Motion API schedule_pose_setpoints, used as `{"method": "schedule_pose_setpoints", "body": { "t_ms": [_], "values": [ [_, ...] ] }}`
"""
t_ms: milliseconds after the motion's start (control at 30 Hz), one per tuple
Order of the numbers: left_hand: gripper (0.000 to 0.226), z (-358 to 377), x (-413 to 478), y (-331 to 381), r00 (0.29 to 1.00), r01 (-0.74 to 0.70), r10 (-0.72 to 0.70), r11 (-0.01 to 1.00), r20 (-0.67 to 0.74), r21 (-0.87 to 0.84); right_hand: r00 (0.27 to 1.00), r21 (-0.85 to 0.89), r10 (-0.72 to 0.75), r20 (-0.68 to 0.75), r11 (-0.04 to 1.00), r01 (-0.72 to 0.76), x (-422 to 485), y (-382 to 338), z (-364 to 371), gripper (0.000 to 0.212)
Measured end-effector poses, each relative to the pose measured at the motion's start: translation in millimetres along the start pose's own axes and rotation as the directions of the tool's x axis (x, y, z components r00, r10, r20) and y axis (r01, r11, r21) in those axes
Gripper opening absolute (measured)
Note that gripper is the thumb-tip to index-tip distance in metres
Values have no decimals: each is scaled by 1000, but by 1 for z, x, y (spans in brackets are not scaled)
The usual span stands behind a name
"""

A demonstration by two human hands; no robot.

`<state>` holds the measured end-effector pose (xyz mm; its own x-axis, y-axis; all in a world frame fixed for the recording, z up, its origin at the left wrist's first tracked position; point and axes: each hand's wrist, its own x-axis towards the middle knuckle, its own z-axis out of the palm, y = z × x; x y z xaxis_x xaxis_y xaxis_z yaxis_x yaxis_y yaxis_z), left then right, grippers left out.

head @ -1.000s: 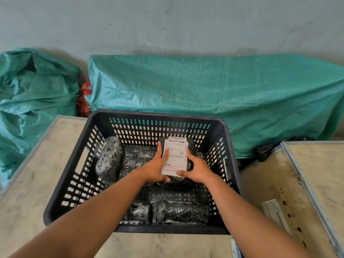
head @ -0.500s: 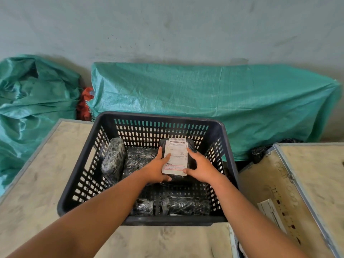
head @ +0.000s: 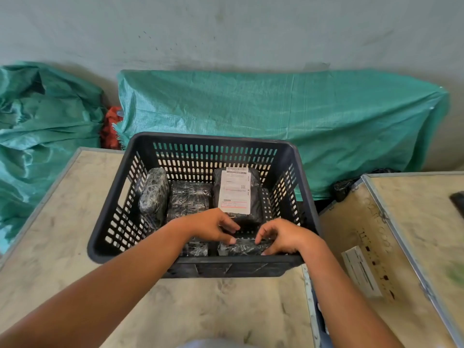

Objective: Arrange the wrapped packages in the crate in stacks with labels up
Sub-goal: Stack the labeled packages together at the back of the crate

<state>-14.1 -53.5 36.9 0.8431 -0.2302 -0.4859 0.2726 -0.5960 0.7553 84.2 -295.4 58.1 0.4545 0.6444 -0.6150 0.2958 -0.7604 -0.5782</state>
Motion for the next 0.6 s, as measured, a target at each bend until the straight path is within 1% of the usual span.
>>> {"method": "schedule_pose_setpoints", "body": {
  "t_ms": [100, 167, 233, 300, 367, 433, 500, 600],
  "values": [
    [64, -2, 1, -5, 999, 3, -3, 1000, -39, 5, 995, 76, -18, -99, 997, 26, 3, 0, -2, 33],
    [75, -4, 2, -6, 999, -1, 3, 998, -33, 59, 982, 129, -18, -190, 991, 43, 3, -1, -2, 33],
    [91, -4, 5, -9, 1000, 5, -1, 992, -30, 125, 977, 99, -20, -214, 994, 42, 2, -1, -3, 47],
    [101, -3, 8, -10, 999, 8, 3, 972, -44, 236, 980, 72, -10, -200, 997, 25, 1, -3, -4, 59],
    [99, 0, 13, -10, 997, 0, 23, 945, -67, 328, 976, 51, -11, -216, 998, 23, 2, -2, -4, 57],
    [89, 2, 16, -8, 993, -38, 74, 937, -92, 347, 969, 29, -22, -245, 999, 30, 3, -2, -2, 50],
    [81, 1, 17, -6, 987, -78, 116, 951, -110, 299, 961, 9, -43, -274, 999, 47, 3, -1, -1, 45],
    [68, -9, 10, -4, 973, -121, 147, 981, -176, 154, 934, 28, -93, -346, 994, 109, 2, 0, -2, 46]
  ]
}}
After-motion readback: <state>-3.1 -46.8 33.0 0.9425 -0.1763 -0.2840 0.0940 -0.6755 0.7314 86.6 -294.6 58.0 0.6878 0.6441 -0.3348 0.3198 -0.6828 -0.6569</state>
